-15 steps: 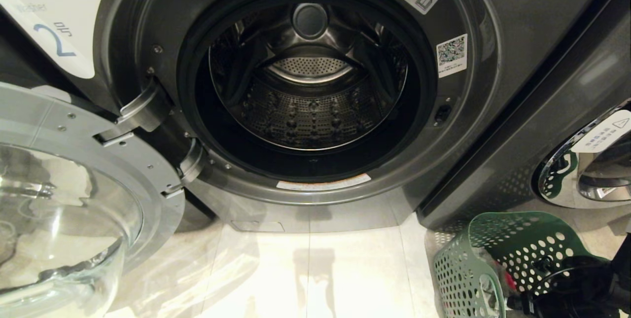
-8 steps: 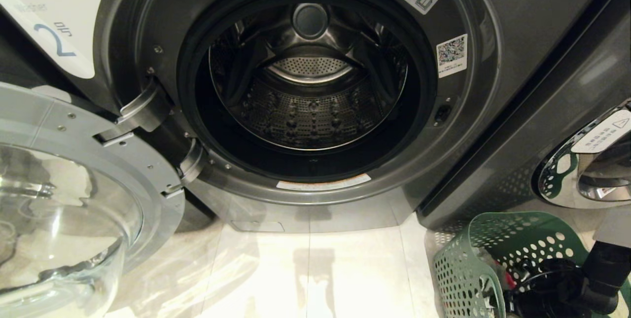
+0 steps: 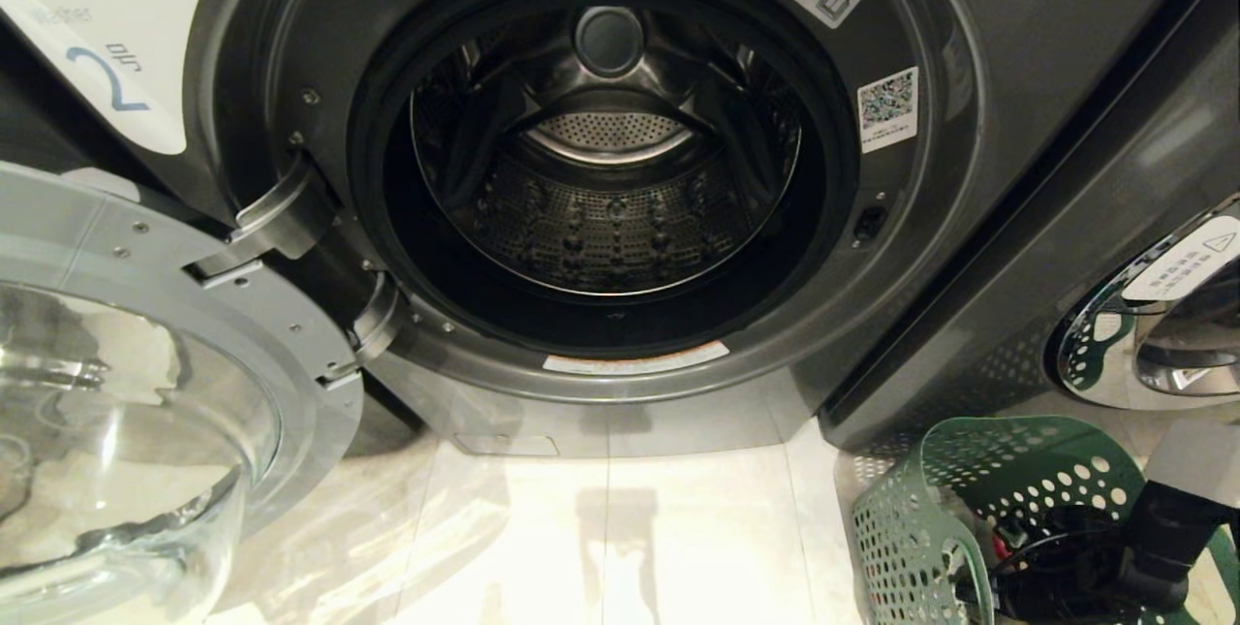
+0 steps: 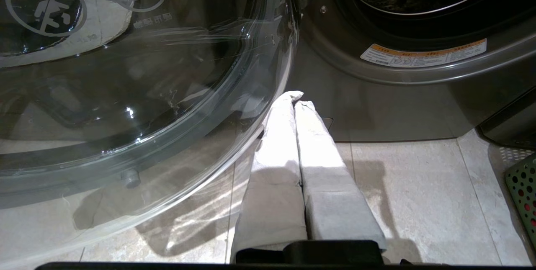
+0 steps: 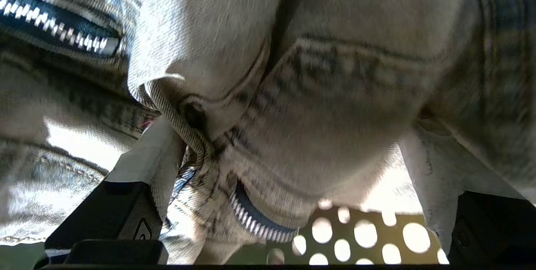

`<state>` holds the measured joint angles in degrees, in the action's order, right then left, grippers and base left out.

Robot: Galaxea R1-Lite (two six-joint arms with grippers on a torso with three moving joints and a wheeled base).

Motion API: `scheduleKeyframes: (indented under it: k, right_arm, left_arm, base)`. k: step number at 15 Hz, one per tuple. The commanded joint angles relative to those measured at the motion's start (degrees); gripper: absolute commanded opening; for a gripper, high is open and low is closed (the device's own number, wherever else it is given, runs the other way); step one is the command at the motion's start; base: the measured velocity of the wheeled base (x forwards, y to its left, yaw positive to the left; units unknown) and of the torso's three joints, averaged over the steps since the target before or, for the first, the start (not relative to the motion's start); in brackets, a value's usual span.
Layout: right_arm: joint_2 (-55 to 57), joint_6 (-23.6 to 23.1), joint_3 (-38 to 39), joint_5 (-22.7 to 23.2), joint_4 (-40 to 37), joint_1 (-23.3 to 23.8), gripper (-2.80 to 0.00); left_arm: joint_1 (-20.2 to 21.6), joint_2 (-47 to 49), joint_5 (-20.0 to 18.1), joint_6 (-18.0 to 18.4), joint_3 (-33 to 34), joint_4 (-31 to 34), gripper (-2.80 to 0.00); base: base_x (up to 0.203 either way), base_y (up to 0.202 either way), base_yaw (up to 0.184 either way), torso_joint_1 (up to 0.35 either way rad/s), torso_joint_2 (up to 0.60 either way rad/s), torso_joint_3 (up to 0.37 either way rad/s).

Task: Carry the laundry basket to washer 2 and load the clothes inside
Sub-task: Place the clothes into the washing machine

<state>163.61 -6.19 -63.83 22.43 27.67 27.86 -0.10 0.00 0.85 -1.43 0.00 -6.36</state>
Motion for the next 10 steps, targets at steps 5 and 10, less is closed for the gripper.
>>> scheduleKeyframes:
  k: [5,10]
  right_arm:
    - [4.5,0.9,-4.5,4.6,0.2,-2.1,0.0]
    - [5.7,3.8,-6.4,5.2,-0.1,-4.0,-2.8]
  left_arm:
    - [0.0,0.1,0.0,-0.1,2.3,-0.1,-2.8]
    - [0.0,0.1,0.0,-0.1,2.3,-0.1,-2.8]
  base:
    - [0.0,0.0,0.0,0.0,0.0,0.0]
    - [0.0,0.0,0.0,0.0,0.0,0.0]
